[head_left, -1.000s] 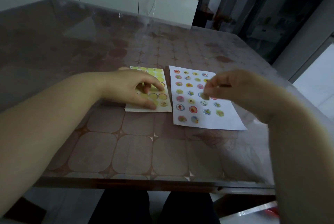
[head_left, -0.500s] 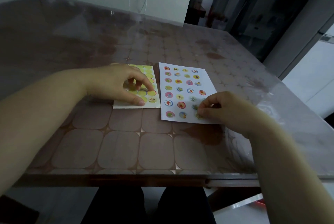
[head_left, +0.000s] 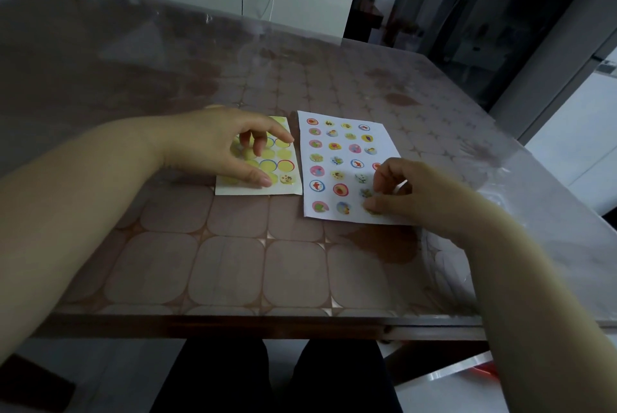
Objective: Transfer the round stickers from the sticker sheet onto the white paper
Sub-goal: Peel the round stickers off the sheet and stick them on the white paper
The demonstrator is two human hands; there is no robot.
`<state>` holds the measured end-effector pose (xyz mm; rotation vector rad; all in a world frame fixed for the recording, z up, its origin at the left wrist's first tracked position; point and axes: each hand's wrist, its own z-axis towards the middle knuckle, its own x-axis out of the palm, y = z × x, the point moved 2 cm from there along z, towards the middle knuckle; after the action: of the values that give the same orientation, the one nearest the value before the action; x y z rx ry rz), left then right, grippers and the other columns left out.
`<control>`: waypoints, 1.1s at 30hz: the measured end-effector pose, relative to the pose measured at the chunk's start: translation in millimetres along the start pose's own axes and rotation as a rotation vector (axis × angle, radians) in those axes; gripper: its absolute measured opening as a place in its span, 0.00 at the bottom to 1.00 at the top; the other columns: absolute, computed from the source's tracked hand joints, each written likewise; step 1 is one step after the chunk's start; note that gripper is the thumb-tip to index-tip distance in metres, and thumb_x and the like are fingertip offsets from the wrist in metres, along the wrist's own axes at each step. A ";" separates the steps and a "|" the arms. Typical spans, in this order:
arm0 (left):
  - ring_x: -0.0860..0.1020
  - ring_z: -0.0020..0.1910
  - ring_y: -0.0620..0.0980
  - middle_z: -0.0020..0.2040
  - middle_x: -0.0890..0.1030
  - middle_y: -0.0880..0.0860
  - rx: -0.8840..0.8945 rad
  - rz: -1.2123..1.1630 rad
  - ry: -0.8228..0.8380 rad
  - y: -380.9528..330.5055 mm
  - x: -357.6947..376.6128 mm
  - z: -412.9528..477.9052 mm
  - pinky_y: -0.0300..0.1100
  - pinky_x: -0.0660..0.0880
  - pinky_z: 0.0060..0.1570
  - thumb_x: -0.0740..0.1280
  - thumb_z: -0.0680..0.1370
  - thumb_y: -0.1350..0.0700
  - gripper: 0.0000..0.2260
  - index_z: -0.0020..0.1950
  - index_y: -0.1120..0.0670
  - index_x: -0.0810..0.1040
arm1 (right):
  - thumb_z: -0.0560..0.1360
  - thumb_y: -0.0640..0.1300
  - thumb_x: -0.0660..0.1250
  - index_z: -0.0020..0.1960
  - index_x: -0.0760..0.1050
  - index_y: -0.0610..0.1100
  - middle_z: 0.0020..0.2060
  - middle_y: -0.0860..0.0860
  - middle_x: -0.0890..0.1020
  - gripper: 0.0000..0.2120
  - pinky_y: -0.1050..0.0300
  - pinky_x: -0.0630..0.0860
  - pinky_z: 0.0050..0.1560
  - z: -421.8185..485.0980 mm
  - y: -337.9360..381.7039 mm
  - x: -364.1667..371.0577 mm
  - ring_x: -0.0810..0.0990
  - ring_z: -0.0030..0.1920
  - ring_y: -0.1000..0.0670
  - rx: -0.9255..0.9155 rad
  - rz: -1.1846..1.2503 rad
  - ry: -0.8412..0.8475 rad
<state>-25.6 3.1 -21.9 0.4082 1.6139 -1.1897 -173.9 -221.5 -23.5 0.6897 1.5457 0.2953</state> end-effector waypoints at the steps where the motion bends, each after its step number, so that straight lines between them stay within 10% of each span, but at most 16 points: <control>1: 0.71 0.46 0.40 0.44 0.73 0.36 -0.001 0.001 0.000 -0.4 0.2 -0.2 0.36 0.68 0.49 0.66 0.56 0.30 0.31 0.58 0.33 0.71 | 0.68 0.49 0.73 0.40 0.73 0.49 0.41 0.54 0.76 0.09 0.62 0.66 0.35 -1.2 0.7 -1.0 0.71 0.36 0.56 -0.001 -0.005 0.006; 13: 0.73 0.48 0.39 0.45 0.77 0.40 0.008 -0.005 -0.032 -2.3 0.9 -1.3 0.37 0.68 0.49 0.70 0.71 0.45 0.12 0.53 0.36 0.75 | 0.71 0.51 0.70 0.45 0.79 0.56 0.43 0.58 0.78 0.03 0.67 0.71 0.40 32.8 71.0 26.3 0.74 0.39 0.58 -0.350 -0.122 0.058; 33: 0.72 0.51 0.39 0.47 0.74 0.39 -0.043 -0.067 0.094 -7.8 4.7 -1.4 0.30 0.67 0.50 0.73 0.68 0.47 0.17 0.54 0.40 0.74 | 0.75 0.47 0.66 0.41 0.78 0.52 0.33 0.60 0.76 0.04 0.72 0.68 0.33 39.5 62.6 41.9 0.73 0.34 0.63 -0.317 0.104 -0.097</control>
<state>-34.1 -0.6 -22.2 0.3908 1.7432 -1.1989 -118.7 -156.8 -25.9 0.5261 1.3342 0.5637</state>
